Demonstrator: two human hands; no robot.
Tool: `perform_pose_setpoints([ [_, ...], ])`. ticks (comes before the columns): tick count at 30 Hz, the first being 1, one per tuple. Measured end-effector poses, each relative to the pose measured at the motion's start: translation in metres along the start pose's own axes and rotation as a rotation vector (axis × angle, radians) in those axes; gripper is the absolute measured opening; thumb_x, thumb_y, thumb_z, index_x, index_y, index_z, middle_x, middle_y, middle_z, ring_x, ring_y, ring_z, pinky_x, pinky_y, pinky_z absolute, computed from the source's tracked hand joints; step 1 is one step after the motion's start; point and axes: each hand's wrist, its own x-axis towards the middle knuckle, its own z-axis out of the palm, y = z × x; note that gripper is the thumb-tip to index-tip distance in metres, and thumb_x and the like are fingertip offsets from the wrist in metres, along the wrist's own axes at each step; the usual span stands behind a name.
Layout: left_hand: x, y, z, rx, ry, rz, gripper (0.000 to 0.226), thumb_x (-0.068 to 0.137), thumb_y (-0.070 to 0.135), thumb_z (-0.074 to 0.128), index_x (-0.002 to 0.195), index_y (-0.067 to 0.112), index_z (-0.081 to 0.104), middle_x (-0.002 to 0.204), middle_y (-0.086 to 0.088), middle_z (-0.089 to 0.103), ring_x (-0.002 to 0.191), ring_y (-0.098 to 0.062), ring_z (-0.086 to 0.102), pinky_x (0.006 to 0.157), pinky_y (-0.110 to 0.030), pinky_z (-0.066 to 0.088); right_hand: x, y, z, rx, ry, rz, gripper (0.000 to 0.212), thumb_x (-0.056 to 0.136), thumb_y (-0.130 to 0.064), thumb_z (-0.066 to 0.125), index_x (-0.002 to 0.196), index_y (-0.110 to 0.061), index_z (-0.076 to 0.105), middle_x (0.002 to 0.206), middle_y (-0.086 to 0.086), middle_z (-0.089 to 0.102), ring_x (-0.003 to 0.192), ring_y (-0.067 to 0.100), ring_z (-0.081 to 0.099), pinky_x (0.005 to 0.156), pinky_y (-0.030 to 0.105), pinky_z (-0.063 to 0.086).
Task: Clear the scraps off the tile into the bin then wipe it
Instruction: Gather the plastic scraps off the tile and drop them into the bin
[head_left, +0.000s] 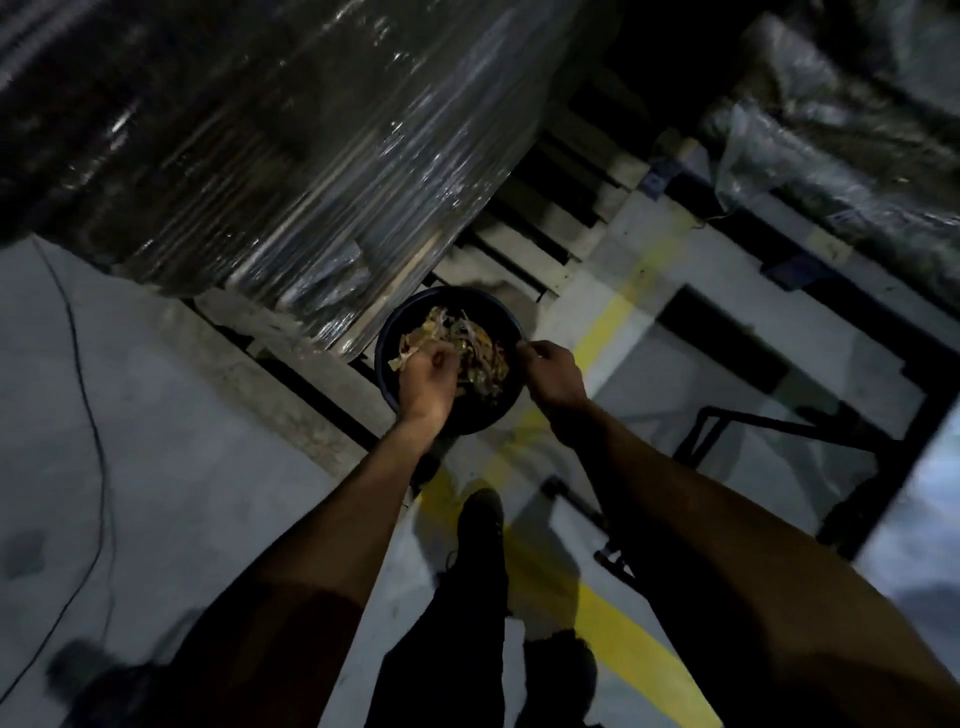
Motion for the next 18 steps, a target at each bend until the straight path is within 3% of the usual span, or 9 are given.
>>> perform_pose_setpoints([
  [2, -0.03, 0.018, -0.002, -0.082, -0.033, -0.038, 0.019, 0.096, 0.015, 0.053, 0.103, 0.005, 0.068, 0.114, -0.013, 0.065, 0.107, -0.03, 0.059, 0.074, -0.022, 0.051, -0.029, -0.004, -0.016, 0.097, 0.021, 0.004, 0.028, 0.1, -0.036, 0.046, 0.105, -0.014, 0.063, 0.105, 0.012, 0.065, 0.083, 0.024, 0.056, 0.072, 0.034, 0.043],
  [5, -0.076, 0.036, -0.006, -0.085, -0.1, -0.009, 0.019, 0.086, 0.035, 0.055, 0.091, 0.022, 0.069, 0.111, -0.008, 0.066, 0.106, -0.03, 0.06, 0.094, -0.045, 0.051, -0.075, -0.003, -0.042, 0.189, 0.067, -0.004, 0.024, 0.1, -0.039, 0.046, 0.105, -0.019, 0.06, 0.118, 0.011, 0.064, 0.102, 0.029, 0.059, 0.088, 0.044, 0.051],
  [9, -0.132, 0.055, -0.008, -0.138, -0.112, 0.064, 0.015, 0.09, 0.033, 0.053, 0.088, 0.025, 0.066, 0.112, -0.011, 0.068, 0.106, -0.03, 0.062, 0.097, -0.05, 0.049, -0.134, 0.0, -0.076, 0.259, 0.134, -0.084, 0.032, 0.1, -0.039, 0.047, 0.111, -0.014, 0.063, 0.119, 0.012, 0.065, 0.108, 0.032, 0.059, 0.097, 0.052, 0.048],
  [13, -0.209, 0.078, -0.008, -0.163, -0.121, 0.176, 0.019, 0.091, 0.028, 0.052, 0.091, 0.015, 0.066, 0.102, -0.011, 0.068, 0.097, -0.026, 0.062, 0.088, -0.038, 0.051, -0.206, 0.006, -0.107, 0.377, 0.18, -0.212, 0.025, 0.09, -0.039, 0.052, 0.08, -0.019, 0.061, 0.094, 0.01, 0.064, 0.09, 0.024, 0.058, 0.081, 0.042, 0.046],
  [16, -0.272, 0.092, 0.001, -0.241, -0.159, 0.248, 0.02, 0.096, 0.018, 0.05, 0.079, 0.019, 0.059, 0.08, -0.002, 0.06, 0.079, -0.02, 0.056, 0.062, -0.022, 0.046, -0.265, 0.03, -0.13, 0.426, 0.24, -0.331, 0.043, 0.089, -0.04, 0.05, 0.088, 0.001, 0.062, 0.092, 0.029, 0.061, 0.081, 0.023, 0.054, 0.075, 0.038, 0.042],
  [18, -0.306, 0.095, 0.009, -0.268, -0.194, 0.283, 0.022, 0.098, 0.016, 0.046, 0.079, 0.02, 0.058, 0.08, 0.0, 0.06, 0.076, -0.017, 0.055, 0.058, -0.021, 0.041, -0.299, 0.049, -0.142, 0.434, 0.264, -0.36, 0.04, 0.091, -0.042, 0.049, 0.084, -0.004, 0.062, 0.098, 0.029, 0.063, 0.084, 0.027, 0.058, 0.079, 0.041, 0.047],
])
